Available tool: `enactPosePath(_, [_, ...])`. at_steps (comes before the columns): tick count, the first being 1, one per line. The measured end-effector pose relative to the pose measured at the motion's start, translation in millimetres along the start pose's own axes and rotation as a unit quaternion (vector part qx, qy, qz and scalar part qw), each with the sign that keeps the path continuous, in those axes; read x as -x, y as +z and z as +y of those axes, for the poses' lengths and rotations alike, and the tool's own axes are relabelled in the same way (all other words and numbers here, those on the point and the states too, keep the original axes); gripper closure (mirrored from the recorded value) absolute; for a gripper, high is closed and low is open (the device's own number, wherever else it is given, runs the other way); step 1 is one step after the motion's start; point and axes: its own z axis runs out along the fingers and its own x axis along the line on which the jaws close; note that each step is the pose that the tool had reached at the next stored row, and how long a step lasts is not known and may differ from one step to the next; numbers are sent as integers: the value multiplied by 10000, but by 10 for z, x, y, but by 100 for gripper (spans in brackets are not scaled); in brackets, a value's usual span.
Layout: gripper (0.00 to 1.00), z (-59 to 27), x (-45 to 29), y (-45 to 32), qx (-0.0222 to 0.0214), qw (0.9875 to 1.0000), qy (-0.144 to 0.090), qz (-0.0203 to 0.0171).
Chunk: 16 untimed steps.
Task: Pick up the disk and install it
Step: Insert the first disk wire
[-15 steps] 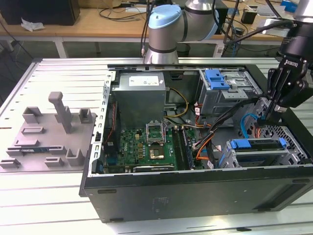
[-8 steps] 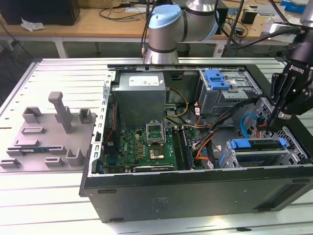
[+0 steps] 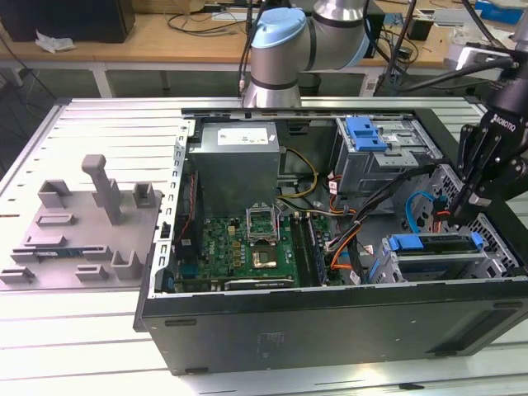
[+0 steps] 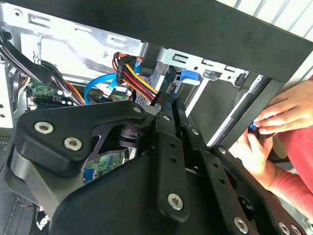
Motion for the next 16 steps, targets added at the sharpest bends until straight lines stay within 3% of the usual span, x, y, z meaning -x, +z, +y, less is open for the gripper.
enactPosePath(3, [84,29,-38,13,-53,10000,4,-57])
enactPosePath(9, [84,123,-87,35,-167,9998,30,-123])
enactPosePath(11, [84,138,-110,43,-263,9995,34,-185])
enactPosePath(13, [84,136,-120,45,-313,9993,23,-210])
enactPosePath(15, [84,137,-135,50,-373,9990,4,-258])
enactPosePath(16, [84,154,-145,55,-383,9989,0,-277])
